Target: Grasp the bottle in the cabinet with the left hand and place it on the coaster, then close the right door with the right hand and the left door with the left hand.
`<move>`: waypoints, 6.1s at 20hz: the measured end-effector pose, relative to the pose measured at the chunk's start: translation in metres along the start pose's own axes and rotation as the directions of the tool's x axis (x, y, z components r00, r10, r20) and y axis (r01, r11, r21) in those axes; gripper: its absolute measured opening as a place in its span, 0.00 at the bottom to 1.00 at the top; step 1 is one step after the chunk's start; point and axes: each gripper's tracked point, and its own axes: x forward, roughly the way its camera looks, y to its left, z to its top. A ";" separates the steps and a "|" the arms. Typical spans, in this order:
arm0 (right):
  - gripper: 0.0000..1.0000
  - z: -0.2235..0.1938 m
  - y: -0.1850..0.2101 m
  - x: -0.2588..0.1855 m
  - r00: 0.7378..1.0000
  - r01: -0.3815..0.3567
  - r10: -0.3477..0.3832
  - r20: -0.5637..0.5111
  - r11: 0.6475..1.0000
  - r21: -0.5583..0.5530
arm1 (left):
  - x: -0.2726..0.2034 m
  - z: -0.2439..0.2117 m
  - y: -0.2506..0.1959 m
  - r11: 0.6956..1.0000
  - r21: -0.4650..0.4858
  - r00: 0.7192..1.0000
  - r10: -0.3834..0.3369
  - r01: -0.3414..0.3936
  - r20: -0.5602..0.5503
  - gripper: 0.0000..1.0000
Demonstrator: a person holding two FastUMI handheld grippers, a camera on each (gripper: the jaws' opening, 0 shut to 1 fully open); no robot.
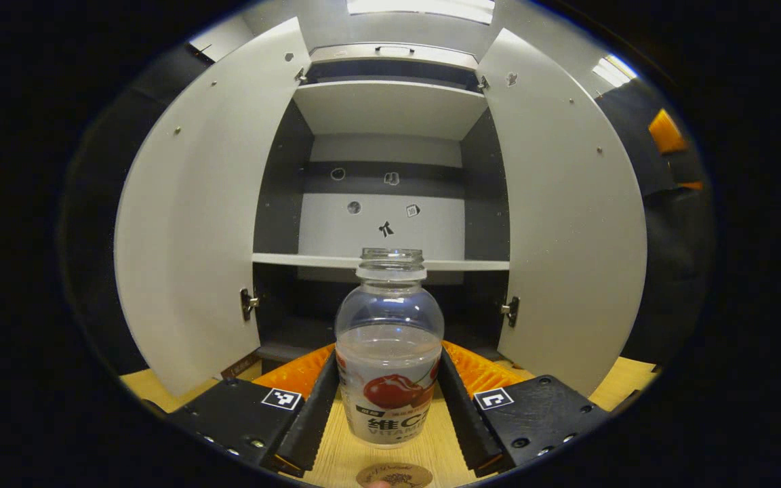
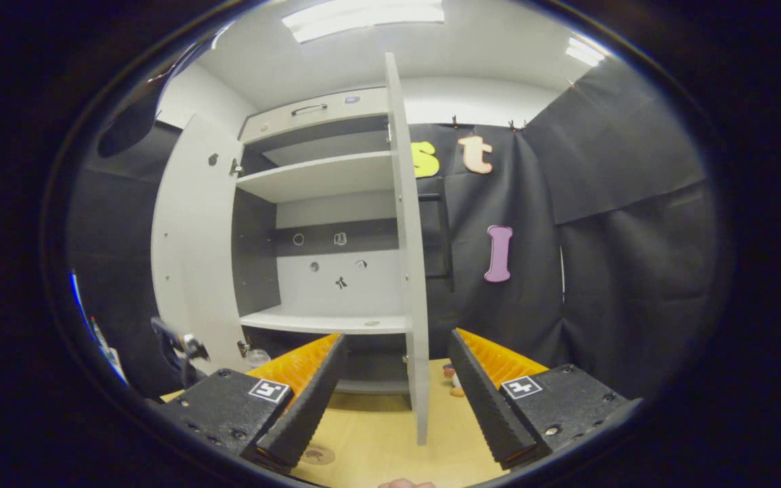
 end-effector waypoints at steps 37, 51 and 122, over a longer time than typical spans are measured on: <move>0.99 -0.028 -0.025 -0.008 0.988 0.047 -0.046 -0.148 0.999 0.003 | -0.070 0.010 -0.010 0.999 0.012 0.992 0.041 -0.042 0.116 0.96; 0.94 0.089 -0.114 0.064 0.978 0.152 -0.140 0.156 0.986 -0.067 | -0.083 0.147 0.035 0.998 -0.006 0.985 0.058 -0.058 0.161 0.95; 0.98 -0.039 0.018 0.012 0.999 -0.035 0.036 0.030 0.999 -0.026 | -0.023 0.258 0.339 0.889 -0.146 0.878 0.453 -0.433 0.153 0.94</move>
